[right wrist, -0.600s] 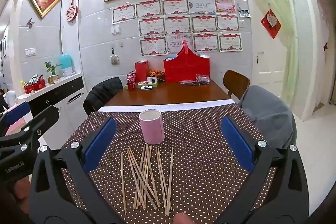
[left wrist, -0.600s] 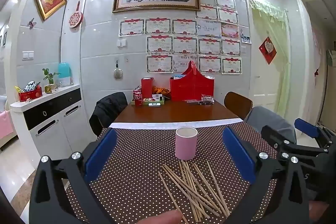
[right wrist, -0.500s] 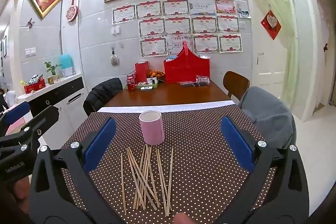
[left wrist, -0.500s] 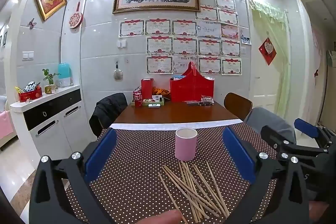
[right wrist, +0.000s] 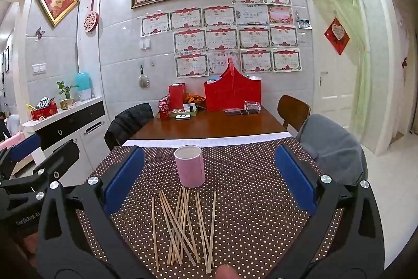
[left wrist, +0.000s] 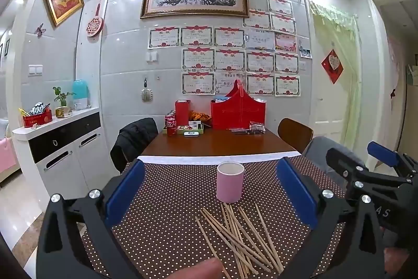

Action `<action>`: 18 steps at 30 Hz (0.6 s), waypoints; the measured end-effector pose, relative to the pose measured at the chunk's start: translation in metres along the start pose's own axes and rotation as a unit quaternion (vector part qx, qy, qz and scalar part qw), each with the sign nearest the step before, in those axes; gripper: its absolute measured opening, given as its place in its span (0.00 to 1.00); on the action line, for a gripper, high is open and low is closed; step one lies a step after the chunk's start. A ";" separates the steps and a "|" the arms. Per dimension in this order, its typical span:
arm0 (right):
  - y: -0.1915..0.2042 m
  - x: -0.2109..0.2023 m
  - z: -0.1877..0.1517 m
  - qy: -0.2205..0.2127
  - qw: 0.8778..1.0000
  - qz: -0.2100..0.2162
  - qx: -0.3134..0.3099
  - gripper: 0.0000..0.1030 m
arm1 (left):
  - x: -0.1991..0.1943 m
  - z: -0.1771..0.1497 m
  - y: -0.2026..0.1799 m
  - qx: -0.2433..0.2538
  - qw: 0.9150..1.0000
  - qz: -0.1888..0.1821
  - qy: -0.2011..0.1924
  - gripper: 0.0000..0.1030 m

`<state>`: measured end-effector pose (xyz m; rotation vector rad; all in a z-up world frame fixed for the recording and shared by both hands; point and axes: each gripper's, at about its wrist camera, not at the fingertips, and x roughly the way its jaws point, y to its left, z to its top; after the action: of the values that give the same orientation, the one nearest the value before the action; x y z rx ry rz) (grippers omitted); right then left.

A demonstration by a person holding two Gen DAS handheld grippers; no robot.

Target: Organize utensils

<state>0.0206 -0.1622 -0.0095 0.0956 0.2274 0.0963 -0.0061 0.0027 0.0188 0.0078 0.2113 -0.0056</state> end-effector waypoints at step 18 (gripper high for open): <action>0.005 -0.003 0.002 -0.011 1.000 -0.001 -0.007 0.95 | -0.006 0.001 0.002 -0.007 1.000 0.001 -0.009 0.96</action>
<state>0.0176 -0.1579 -0.0068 0.0827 0.2041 0.0955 -0.0120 0.0046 0.0207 -0.0067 0.1942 -0.0019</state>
